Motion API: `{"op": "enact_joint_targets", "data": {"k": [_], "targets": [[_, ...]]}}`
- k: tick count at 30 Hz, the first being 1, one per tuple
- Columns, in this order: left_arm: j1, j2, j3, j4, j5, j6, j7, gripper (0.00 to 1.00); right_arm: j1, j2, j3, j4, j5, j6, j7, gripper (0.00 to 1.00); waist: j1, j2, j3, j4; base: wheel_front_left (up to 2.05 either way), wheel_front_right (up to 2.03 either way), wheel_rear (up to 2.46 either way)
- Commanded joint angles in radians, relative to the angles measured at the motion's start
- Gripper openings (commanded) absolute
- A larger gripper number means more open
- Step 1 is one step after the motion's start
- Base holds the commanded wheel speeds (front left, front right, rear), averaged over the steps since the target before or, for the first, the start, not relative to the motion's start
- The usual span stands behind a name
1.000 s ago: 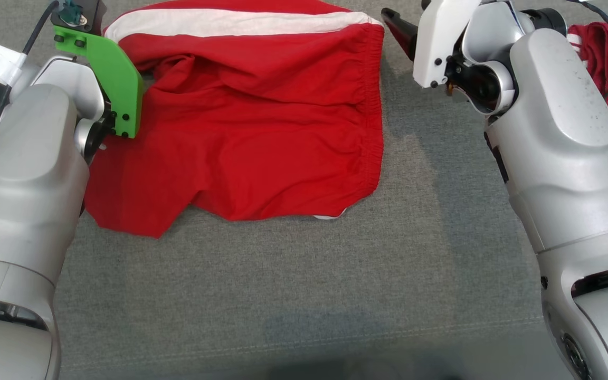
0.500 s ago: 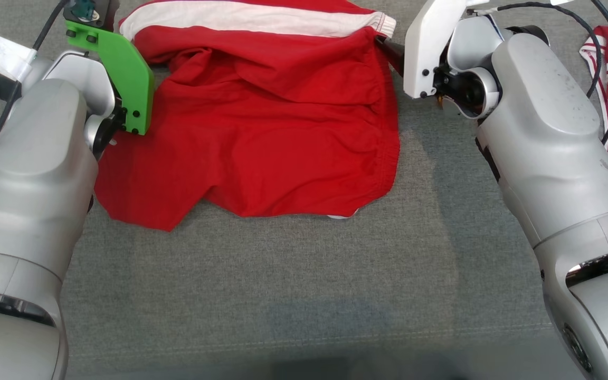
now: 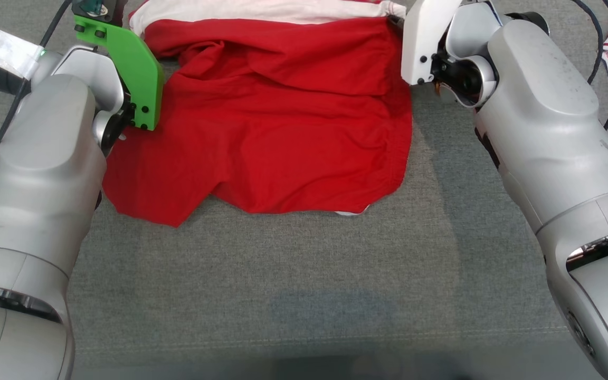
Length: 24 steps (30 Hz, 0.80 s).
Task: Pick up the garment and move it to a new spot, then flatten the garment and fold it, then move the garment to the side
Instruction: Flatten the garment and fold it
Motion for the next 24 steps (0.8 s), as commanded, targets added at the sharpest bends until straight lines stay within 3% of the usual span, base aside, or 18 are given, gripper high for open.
{"op": "enact_joint_targets", "data": {"k": [1, 12, 16, 24], "targets": [[0.004, 0.001, -0.008, 0.015, -0.001, -0.002, 0.004, 0.0, -0.018, -0.001, 0.009, 0.01, 0.006, 0.0, -0.02, 0.0, 0.0, 0.0, 0.001, 0.0, 0.0, 0.0, 0.0], [-0.031, 0.017, 0.012, -0.02, -0.012, 0.021, -0.182, 0.0, -0.059, -0.001, 0.028, 0.058, -0.01, 0.0, -0.154, 0.0, 0.0, 0.0, -0.041, -0.012, 0.0, 0.0, 0.0], [-0.048, 0.033, 0.018, -0.041, -0.002, 0.033, -0.266, 0.0, -0.09, -0.002, 0.022, 0.069, -0.062, 0.0, -0.218, 0.0, 0.0, 0.0, -0.068, -0.027, 0.0, 0.0, 0.0], [-0.114, 0.075, 0.071, -0.139, -0.04, 0.016, -0.474, 0.0, -0.181, -0.047, -0.036, 0.076, -0.17, 0.0, -0.355, 0.0, 0.0, 0.0, -0.089, -0.068, 0.0, 0.0, 0.0]]}}
